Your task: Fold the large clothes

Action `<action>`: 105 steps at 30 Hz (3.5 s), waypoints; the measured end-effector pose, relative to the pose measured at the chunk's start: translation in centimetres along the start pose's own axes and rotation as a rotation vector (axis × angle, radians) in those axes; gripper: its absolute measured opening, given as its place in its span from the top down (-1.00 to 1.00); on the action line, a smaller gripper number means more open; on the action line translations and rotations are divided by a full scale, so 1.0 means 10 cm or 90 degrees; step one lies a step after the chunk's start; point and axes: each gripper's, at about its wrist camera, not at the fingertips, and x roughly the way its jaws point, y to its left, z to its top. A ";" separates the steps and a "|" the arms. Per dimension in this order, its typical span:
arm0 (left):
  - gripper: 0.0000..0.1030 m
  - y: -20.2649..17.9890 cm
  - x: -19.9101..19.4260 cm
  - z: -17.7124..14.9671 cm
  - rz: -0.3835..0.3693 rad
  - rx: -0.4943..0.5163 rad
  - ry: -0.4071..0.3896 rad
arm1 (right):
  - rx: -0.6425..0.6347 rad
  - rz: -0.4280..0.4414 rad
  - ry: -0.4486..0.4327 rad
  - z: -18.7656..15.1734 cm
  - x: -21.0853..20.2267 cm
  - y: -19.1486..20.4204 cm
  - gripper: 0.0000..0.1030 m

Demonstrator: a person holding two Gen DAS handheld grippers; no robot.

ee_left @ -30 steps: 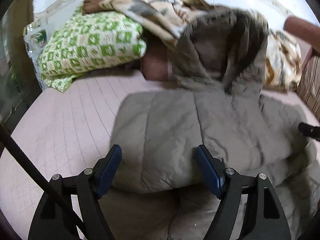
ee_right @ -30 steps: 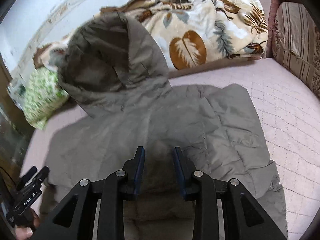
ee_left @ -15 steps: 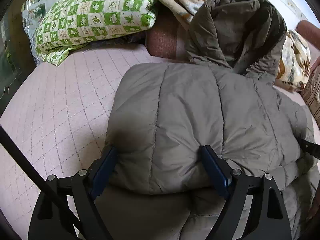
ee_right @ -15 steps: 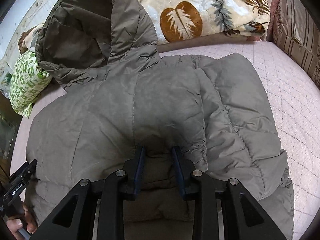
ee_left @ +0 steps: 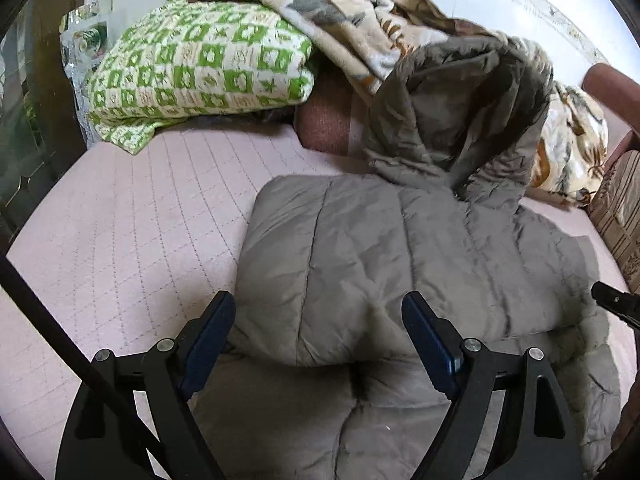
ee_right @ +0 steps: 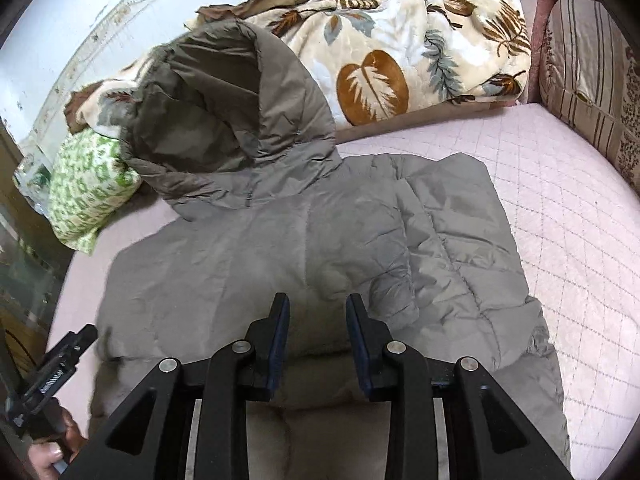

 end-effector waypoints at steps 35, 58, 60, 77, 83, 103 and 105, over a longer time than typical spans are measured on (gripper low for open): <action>-0.66 -0.12 -1.28 -1.64 0.022 0.048 0.050 | -0.044 0.022 0.050 -1.77 -1.16 -0.31 0.30; -0.66 -0.87 -1.78 -1.95 0.010 0.166 -0.012 | -0.083 0.086 -0.025 -2.10 -1.66 -0.28 0.29; -0.66 -0.93 -1.82 -1.91 0.003 0.164 -0.015 | -0.077 0.087 -0.029 -2.11 -1.69 -0.32 0.29; -0.66 -1.00 -1.63 -1.78 -0.056 0.140 -0.022 | -0.067 0.100 -0.026 -2.09 -1.64 -0.28 0.29; -0.66 -1.00 -1.58 -1.78 -0.062 0.144 -0.018 | -0.057 0.106 -0.027 -2.06 -1.62 -0.29 0.28; -0.66 -0.59 -1.02 -1.80 0.001 0.080 0.098 | -0.054 0.081 0.027 -2.09 -1.35 -0.36 0.26; -0.66 -0.56 -0.96 -1.81 0.008 0.082 0.106 | -0.063 0.075 0.038 -2.10 -1.29 -0.33 0.26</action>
